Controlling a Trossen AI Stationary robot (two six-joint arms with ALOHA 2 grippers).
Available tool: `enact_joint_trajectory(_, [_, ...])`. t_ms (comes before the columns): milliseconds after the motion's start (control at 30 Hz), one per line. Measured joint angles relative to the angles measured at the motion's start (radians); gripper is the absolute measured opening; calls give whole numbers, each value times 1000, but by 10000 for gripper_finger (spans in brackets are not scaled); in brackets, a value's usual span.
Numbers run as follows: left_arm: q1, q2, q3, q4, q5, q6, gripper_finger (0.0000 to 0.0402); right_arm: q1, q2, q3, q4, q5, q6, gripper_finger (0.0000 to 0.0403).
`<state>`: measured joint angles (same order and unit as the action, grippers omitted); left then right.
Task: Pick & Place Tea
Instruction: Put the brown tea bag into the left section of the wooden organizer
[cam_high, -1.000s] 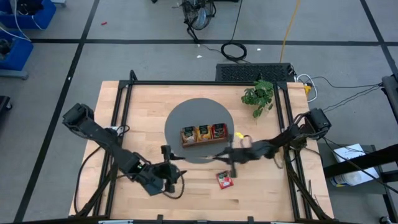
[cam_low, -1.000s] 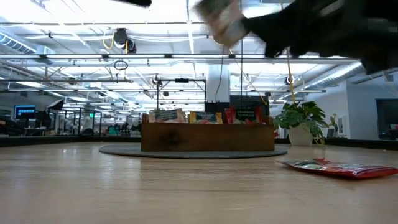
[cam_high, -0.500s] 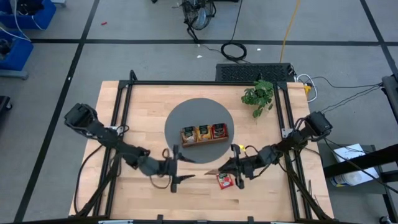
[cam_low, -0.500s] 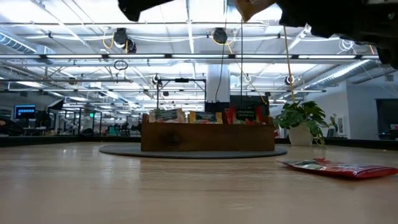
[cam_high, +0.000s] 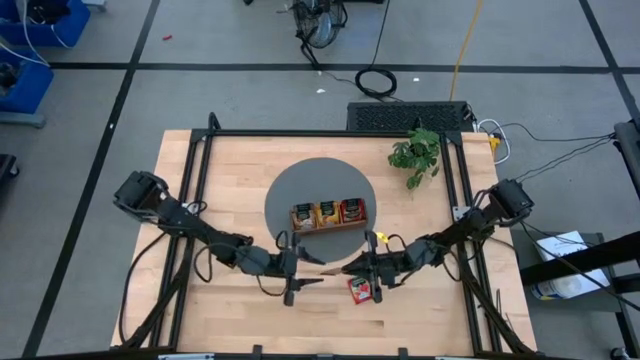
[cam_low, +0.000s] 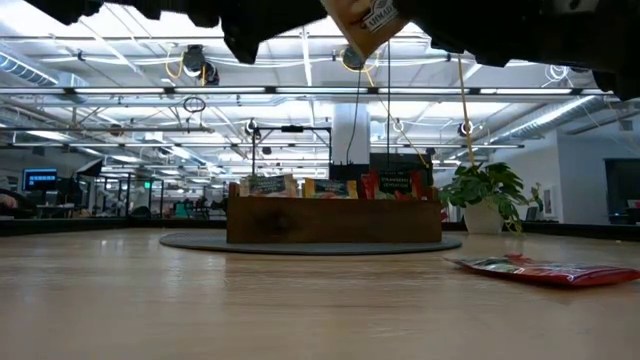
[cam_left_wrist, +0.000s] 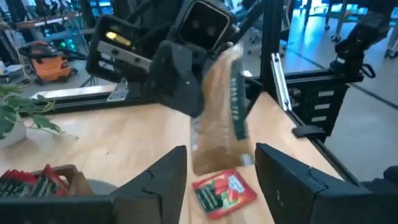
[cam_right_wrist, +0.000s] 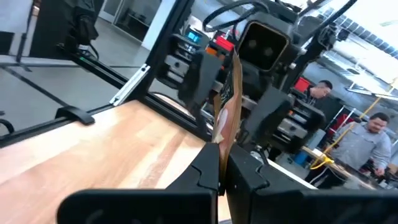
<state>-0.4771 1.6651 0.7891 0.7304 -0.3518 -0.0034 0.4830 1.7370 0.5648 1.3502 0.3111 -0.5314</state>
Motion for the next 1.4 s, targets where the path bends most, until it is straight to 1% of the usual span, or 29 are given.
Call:
enact_joint_trajectory(133, [8,-2,1,18,12,-7,177,-11,0,1,-13,0,20,2])
enact_joint_trajectory(233, [13,-2,1,12,11,-15,153,-12,0,1,-16,0,22,3])
enact_joint_trajectory(333, [12,-2,1,3,5,-7,105,-11,0,1,-17,0,22,3])
enact_joint_trajectory(467, [11,-2,1,-18,-39,3,21,-11,0,1,-17,3,22,3])
enact_joint_trajectory(500, [12,-2,2,-20,-42,5,11,-11,0,0,-18,3,22,3])
enact_joint_trajectory(633, [10,-2,2,-28,-61,9,5,-12,0,1,-21,3,46,3])
enact_joint_trajectory(800, [-2,-2,2,-49,-94,31,3,-14,0,3,-75,8,74,6])
enact_joint_trajectory(900, [-14,-4,2,-75,-142,32,3,-13,-1,2,-120,61,135,32])
enact_joint_trajectory(1000, [-33,-20,2,-133,-174,26,2,-11,2,-5,-189,133,218,76])
enact_joint_trajectory(1067, [-45,-23,2,-179,-186,10,2,-17,1,-12,-193,141,280,109])
enact_joint_trajectory(1133, [-62,-26,1,-243,-220,0,2,-24,1,-23,-189,158,346,141])
enact_joint_trajectory(1233, [-78,-32,1,-303,-262,-28,1,-32,-5,-29,-122,159,399,181])
enact_joint_trajectory(1300, [-84,-31,1,-349,-288,-64,1,-33,-10,-26,-78,144,413,199])
enact_joint_trajectory(1400, [-83,-31,1,-362,-299,-87,1,-38,-9,-1,-78,126,428,210])
